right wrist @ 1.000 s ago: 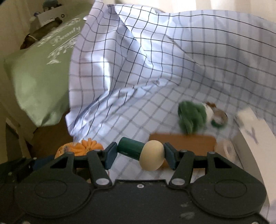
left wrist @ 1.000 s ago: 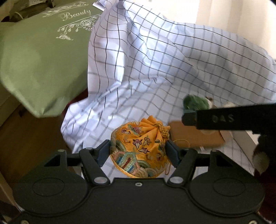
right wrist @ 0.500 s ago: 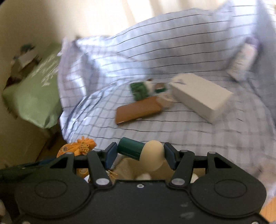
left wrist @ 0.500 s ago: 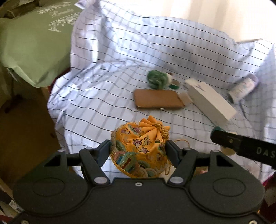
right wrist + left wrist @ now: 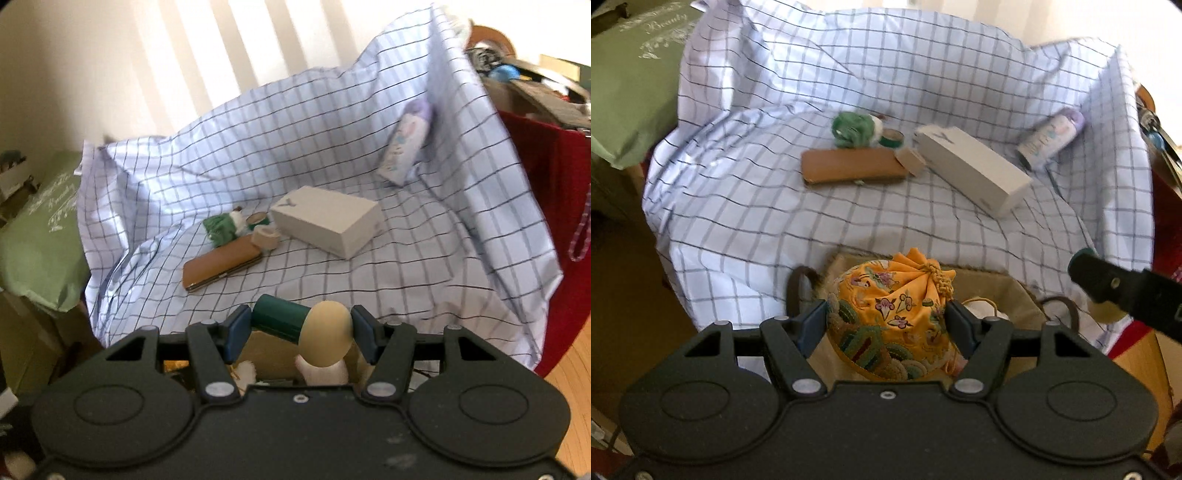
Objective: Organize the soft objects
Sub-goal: 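Carry the pouch and peg over the wicker basket with both tools, then open the left tool to drop the pouch while the right tool releases the peg into the basket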
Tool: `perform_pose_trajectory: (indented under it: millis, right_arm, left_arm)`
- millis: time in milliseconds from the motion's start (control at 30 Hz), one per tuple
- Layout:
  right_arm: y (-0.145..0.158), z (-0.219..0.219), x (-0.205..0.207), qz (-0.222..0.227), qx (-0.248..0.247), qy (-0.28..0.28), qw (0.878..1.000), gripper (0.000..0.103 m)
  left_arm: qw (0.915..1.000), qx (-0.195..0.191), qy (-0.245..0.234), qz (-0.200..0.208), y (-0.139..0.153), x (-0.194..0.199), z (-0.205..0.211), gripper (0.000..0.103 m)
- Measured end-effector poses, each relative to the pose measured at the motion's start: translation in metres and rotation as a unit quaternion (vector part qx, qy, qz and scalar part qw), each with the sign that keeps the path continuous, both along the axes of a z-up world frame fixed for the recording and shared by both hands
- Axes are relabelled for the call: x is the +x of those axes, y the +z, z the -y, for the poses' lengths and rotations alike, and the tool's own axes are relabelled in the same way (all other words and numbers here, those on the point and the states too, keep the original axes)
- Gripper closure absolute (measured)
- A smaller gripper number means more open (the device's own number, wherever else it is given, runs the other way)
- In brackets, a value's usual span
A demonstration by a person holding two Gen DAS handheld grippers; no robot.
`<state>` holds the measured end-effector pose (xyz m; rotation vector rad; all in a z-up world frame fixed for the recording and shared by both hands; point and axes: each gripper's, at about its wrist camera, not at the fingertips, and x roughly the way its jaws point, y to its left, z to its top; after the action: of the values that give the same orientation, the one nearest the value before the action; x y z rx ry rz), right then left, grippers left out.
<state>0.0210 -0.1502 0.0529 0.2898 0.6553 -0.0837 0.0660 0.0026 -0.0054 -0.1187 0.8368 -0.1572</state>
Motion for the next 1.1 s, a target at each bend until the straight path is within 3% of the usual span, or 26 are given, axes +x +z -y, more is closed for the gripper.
perform_pose_trajectory:
  millis: [167,333,633,1100]
  right_arm:
    - [0.003,0.007,-0.019,0.015,0.006,-0.014,1.0,0.044]
    - [0.002,0.006,-0.025,0.017,-0.002,-0.018,1.0,0.044]
    - [-0.009,-0.004,-0.024,0.002,-0.022,-0.012,1.0,0.044]
    - [-0.02,-0.013,-0.02,-0.023,-0.032,0.006,0.999,0.043]
  left_arm:
    - [0.9999,0.003,-0.014,0.01,-0.003,-0.011,0.014,0.037]
    - [0.9995,0.015,-0.008,0.028,-0.001,-0.021,0.016,0.025]
    - [0.9983,0.02,0.042,0.035,-0.004,-0.033,0.006,0.021]
    - [0.9982,0.023,0.054,0.013,-0.015,-0.032,-0.002,0.021]
